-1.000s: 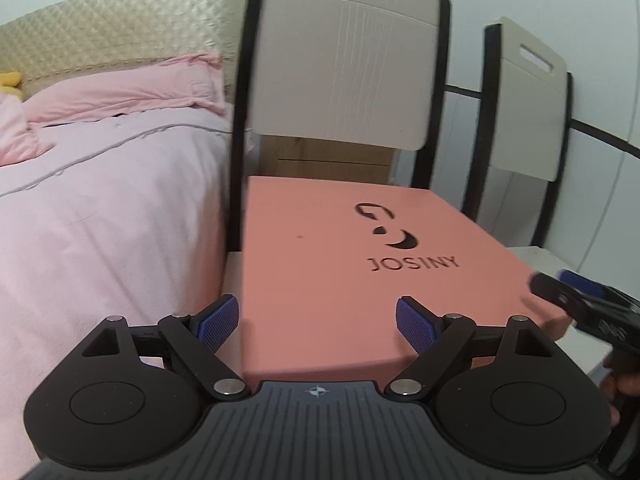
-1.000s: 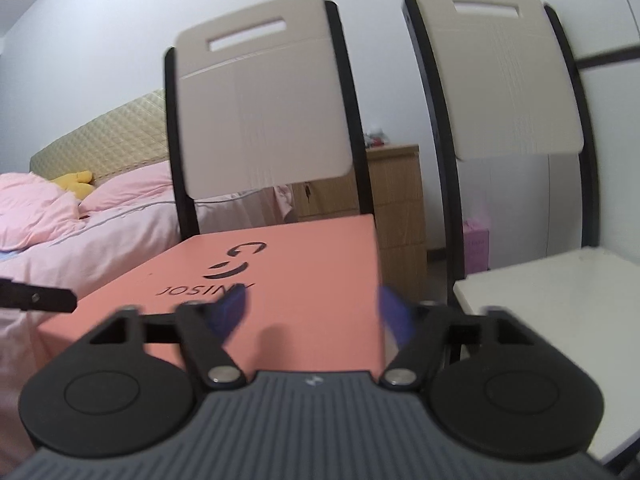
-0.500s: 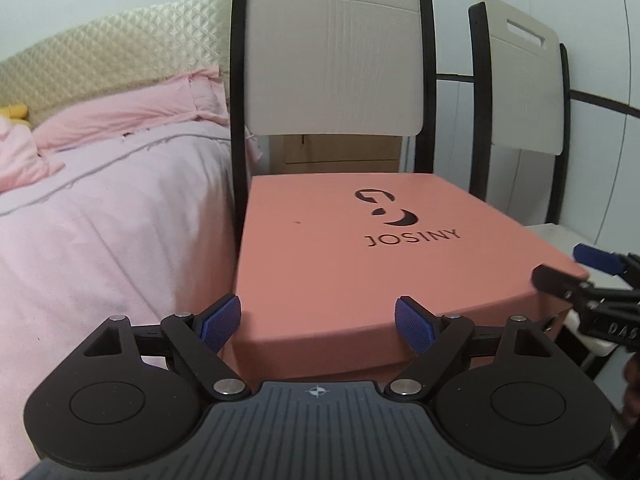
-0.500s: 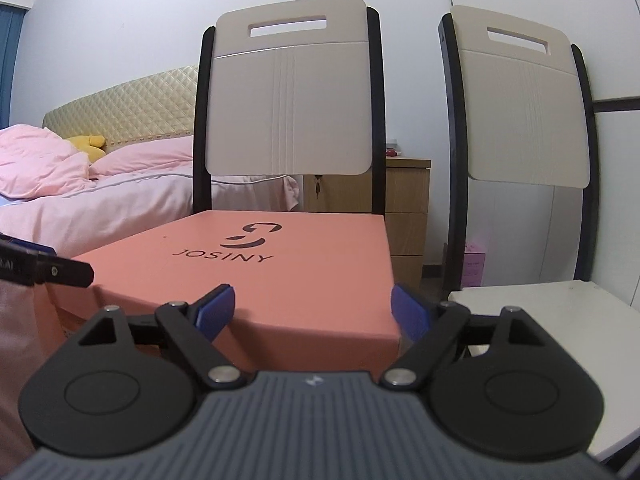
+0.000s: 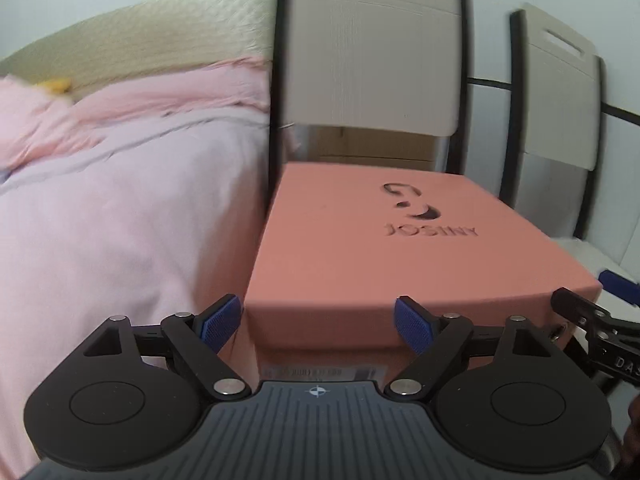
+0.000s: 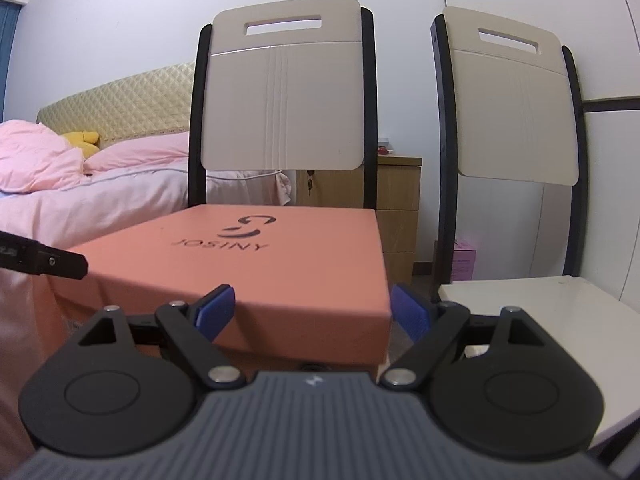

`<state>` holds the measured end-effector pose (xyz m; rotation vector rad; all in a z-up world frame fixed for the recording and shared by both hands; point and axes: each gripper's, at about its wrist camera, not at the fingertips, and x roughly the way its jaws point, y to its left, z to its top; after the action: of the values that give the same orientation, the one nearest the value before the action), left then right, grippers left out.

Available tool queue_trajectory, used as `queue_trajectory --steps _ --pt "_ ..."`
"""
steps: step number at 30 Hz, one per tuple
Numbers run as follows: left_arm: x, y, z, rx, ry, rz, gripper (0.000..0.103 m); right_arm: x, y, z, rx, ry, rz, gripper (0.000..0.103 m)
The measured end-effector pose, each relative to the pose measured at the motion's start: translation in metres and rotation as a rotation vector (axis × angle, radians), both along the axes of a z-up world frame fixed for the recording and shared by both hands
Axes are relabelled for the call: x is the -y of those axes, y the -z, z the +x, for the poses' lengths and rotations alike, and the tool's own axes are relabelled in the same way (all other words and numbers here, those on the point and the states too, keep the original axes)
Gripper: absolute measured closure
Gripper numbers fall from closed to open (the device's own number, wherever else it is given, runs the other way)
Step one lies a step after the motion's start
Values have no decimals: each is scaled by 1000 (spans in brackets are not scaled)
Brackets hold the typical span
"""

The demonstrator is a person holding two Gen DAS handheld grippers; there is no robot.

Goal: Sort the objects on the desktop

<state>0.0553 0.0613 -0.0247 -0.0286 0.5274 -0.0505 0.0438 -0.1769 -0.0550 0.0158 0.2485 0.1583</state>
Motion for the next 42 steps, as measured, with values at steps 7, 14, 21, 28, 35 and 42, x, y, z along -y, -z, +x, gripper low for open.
queue_trajectory --steps 7,14,21,28,35,42 --pt "3 11 3 -10 -24 43 17 3 4 7 -33 -9 24 15" --pt "0 13 9 20 -6 80 16 3 4 11 -31 -21 37 11" --pt "1 9 10 43 -14 58 16 2 2 16 -22 -49 42 10" --pt "4 -6 -3 112 12 16 16 2 -8 9 0 -18 56 11" --pt "7 -20 -20 192 2 11 11 -2 -22 -20 41 -23 88 11" --pt "6 -29 -78 205 -32 111 5 -1 -42 -45 89 -17 82 10"
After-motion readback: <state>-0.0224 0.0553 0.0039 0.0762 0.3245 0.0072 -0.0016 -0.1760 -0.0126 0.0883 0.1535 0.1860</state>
